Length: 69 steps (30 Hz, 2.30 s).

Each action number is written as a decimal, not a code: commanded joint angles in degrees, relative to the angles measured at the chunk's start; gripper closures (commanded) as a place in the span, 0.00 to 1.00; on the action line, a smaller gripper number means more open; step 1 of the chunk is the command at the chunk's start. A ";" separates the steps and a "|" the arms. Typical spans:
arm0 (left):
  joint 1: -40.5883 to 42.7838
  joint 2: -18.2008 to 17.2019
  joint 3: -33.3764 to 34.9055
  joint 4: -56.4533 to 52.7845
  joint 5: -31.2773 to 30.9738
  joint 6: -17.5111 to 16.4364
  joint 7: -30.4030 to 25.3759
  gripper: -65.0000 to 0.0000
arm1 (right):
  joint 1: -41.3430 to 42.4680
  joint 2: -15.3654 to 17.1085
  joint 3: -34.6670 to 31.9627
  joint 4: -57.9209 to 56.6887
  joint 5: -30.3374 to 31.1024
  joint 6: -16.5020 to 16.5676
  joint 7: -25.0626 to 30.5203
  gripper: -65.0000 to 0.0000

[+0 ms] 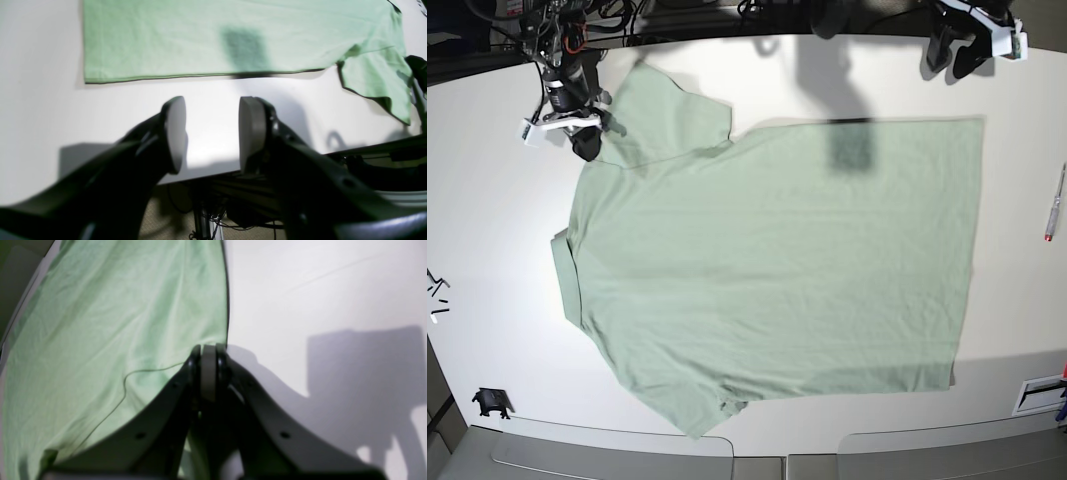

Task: Fold the T-shirt properly
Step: 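Lower the right gripper and pinch the shoulder edge of the shirt, then move the left gripper to the hem corner and pinch it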

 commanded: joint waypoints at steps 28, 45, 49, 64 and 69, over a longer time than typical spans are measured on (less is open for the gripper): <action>0.76 -0.20 -0.35 0.79 -0.92 -0.39 -0.96 0.63 | 1.88 0.39 3.30 4.57 -6.10 0.79 -0.72 0.50; -0.04 -0.20 -0.35 0.79 0.15 -0.37 -0.35 0.63 | 4.68 -1.99 -3.93 1.57 -2.91 2.80 -5.75 0.50; -1.38 -0.20 -0.39 0.79 4.63 1.53 -0.11 0.60 | 4.72 -1.99 -3.89 1.57 -2.91 2.80 -5.79 0.83; -21.75 -3.52 -0.39 -14.93 4.72 15.93 7.74 0.50 | 4.70 -2.73 -3.89 1.57 -3.30 2.86 -7.85 1.00; -25.24 -5.18 -0.39 -22.86 -1.27 15.89 11.02 0.50 | 4.68 -2.75 -3.89 1.57 -3.28 2.86 -7.87 1.00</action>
